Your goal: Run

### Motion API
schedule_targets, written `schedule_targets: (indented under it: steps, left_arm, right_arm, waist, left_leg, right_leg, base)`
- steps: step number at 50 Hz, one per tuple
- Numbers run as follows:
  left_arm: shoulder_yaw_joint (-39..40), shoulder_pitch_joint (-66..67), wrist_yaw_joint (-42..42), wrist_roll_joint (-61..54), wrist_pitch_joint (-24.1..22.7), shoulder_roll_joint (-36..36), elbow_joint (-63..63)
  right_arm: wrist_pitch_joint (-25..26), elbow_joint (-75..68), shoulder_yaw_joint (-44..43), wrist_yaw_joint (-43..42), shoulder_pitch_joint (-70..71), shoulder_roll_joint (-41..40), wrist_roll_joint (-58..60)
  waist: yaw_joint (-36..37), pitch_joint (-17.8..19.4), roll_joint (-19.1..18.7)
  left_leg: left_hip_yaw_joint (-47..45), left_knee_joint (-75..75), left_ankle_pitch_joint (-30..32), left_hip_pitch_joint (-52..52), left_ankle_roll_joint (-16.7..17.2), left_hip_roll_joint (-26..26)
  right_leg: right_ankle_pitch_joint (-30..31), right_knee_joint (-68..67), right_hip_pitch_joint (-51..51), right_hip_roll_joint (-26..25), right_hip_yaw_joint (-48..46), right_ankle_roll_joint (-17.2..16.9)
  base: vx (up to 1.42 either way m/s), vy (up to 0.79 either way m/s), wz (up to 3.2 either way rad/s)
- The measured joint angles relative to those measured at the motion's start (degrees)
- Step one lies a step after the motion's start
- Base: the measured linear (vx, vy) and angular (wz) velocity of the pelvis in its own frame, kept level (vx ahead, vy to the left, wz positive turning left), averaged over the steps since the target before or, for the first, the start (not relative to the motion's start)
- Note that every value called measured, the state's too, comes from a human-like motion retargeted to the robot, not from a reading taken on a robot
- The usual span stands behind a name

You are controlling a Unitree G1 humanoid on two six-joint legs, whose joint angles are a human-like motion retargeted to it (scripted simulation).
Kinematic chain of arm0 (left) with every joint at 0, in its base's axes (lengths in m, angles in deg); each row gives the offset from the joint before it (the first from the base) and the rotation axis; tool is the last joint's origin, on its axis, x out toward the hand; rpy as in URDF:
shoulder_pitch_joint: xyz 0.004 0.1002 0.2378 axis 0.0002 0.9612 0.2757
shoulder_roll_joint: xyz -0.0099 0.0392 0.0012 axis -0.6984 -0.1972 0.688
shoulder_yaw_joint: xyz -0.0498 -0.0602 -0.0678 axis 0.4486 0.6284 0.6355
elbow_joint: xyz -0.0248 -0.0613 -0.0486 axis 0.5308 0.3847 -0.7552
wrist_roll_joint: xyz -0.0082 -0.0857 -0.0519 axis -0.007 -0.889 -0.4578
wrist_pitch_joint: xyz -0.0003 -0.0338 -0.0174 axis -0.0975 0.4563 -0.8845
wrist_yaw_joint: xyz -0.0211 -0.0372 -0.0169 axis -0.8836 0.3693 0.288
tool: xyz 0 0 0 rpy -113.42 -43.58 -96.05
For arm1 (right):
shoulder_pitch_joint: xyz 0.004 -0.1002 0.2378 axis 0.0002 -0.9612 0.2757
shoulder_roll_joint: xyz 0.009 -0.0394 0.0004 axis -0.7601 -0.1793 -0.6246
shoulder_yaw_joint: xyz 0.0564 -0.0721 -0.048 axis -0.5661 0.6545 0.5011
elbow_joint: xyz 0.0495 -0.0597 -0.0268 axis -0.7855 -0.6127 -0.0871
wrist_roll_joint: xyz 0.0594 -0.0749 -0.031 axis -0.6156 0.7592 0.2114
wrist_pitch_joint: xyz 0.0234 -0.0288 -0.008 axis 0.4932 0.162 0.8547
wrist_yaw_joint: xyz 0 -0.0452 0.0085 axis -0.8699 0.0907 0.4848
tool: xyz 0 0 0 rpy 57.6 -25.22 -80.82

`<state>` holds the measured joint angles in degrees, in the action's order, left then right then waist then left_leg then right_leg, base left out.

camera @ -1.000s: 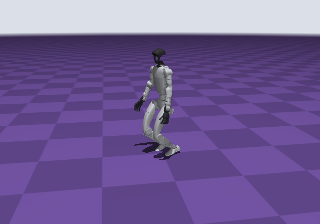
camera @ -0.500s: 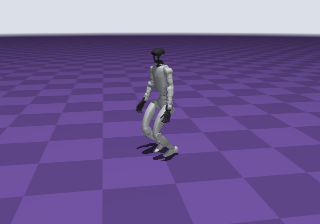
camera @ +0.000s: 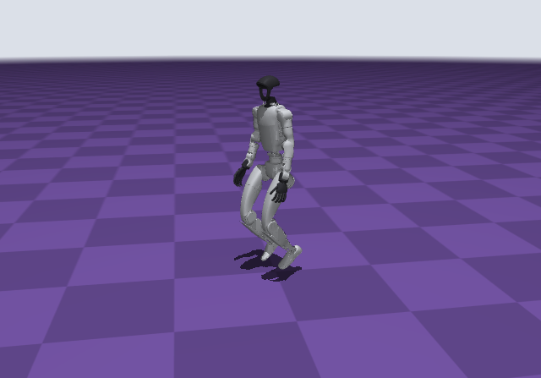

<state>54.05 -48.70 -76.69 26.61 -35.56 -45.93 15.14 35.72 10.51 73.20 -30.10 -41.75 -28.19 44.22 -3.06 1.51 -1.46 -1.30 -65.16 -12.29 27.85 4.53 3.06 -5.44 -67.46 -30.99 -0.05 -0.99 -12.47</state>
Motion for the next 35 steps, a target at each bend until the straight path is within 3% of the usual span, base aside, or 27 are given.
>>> schedule_targets:
  steps: [10, 14, 17, 22, 25, 28, 32, 35]
  left_arm:
    - [-1.77, -0.54, 2.56, 2.44, -1.27, -0.62, -2.41]
    - [-2.56, -0.13, 4.36, 2.66, -1.79, -0.94, -3.6]
    - [-3.12, 0.0, 4.99, 2.39, -1.94, -1.24, -4.31]
    - [-3.55, -1.73, 2.9, 1.78, -0.86, -1.74, -3.91]
    - [-2.87, -3.98, 0.91, 1.19, 0.44, -1.45, -2.15]
    - [-2.08, -3.3, 0.39, -0.42, 0.35, -0.74, -1.23]
    - [-1.29, -0.13, 2.33, -2.26, -0.19, 0.05, -1.33]
    - [-1.25, 1.75, 3.67, -2.45, -0.65, -0.13, -1.77]
  right_arm:
    - [-1.0, 1.91, -0.11, 1.63, 0.22, 1.54, -0.86]
    - [-1.71, 3.77, -1.29, 1.48, 1.29, 2.35, -1.69]
    - [-2.25, 5.2, -1.99, 0.92, 1.99, 2.4, -2.13]
    - [-1.96, 6.12, -2.81, -1.82, 4.61, 2.18, -0.27]
    - [-1.16, 4.18, -3.52, -3.73, 6.71, 1.21, -0.4]
    - [-0.76, 2.87, -3.12, -3.32, 5.68, 0.31, -2.2]
    - [-0.62, 3.7, -1.62, -0.79, 2.28, -0.25, -4.15]
    - [-0.91, 4.99, -0.29, 1.09, 0.4, 0.13, -4.54]
  waist:
    - [0.54, -0.34, -0.32]
    - [0.72, -0.17, -0.29]
    - [0.86, 0.64, 0.0]
    - [1.17, 3.8, 0.87]
    - [1.26, 5.78, 1.46]
    - [1.02, 5.27, 1.49]
    - [0.88, 2.87, 1.04]
    - [0.94, 1.3, 0.82]
  left_leg:
    - [-1.32, 2.54, -3.13, 1.13, -0.74, -0.22]
    - [-1.41, 1.85, -7.65, 2.18, -2.14, 0.08]
    - [-1.34, -2.87, -14.56, 3.53, -4.37, 0.33]
    - [-1.52, -15.11, -32.13, 6.48, -10.33, 0.6]
    - [-2.11, -18.26, -35.72, 6.62, -11.98, -0.02]
    - [-1.47, -13.16, -31.9, 3.78, -10.78, 0.13]
    - [-0.04, -4.03, -14.72, 0.52, -4.56, 0.39]
    - [0.52, -0.22, -5.26, 0.66, -1.71, 0.49]
  right_leg:
    - [-2.53, 2.89, -0.8, 1.51, -0.92, 0.44]
    - [-6.31, 1.97, -2.32, 1.68, -0.73, 0.89]
    - [-12.41, -2.42, -3.78, 1.52, -0.37, 2.05]
    - [-27.64, -15.36, -7.16, 1.64, -0.42, 5.7]
    - [-29.02, -19.28, -7.94, 1.46, -0.5, 6.32]
    - [-24.31, -14.59, -5.64, 0.39, 0.14, 4.93]
    - [-12.31, -5.79, -2.35, 0.5, -0.3, 2.21]
    - [-6.16, -1.96, -1.64, 0.98, -0.8, 0.69]
  base:
    - [0.0, 0.0, 0.0]
    - [-0.03, 0.0, 0.01]
    - [-0.08, -0.01, -0.05]
    - [-0.07, -0.02, -0.05]
    - [0.0, 0.0, 0.0]
    - [0.0, 0.0, 0.0]
    - [0.0, 0.0, 0.0]
    - [0.0, 0.0, 0.0]
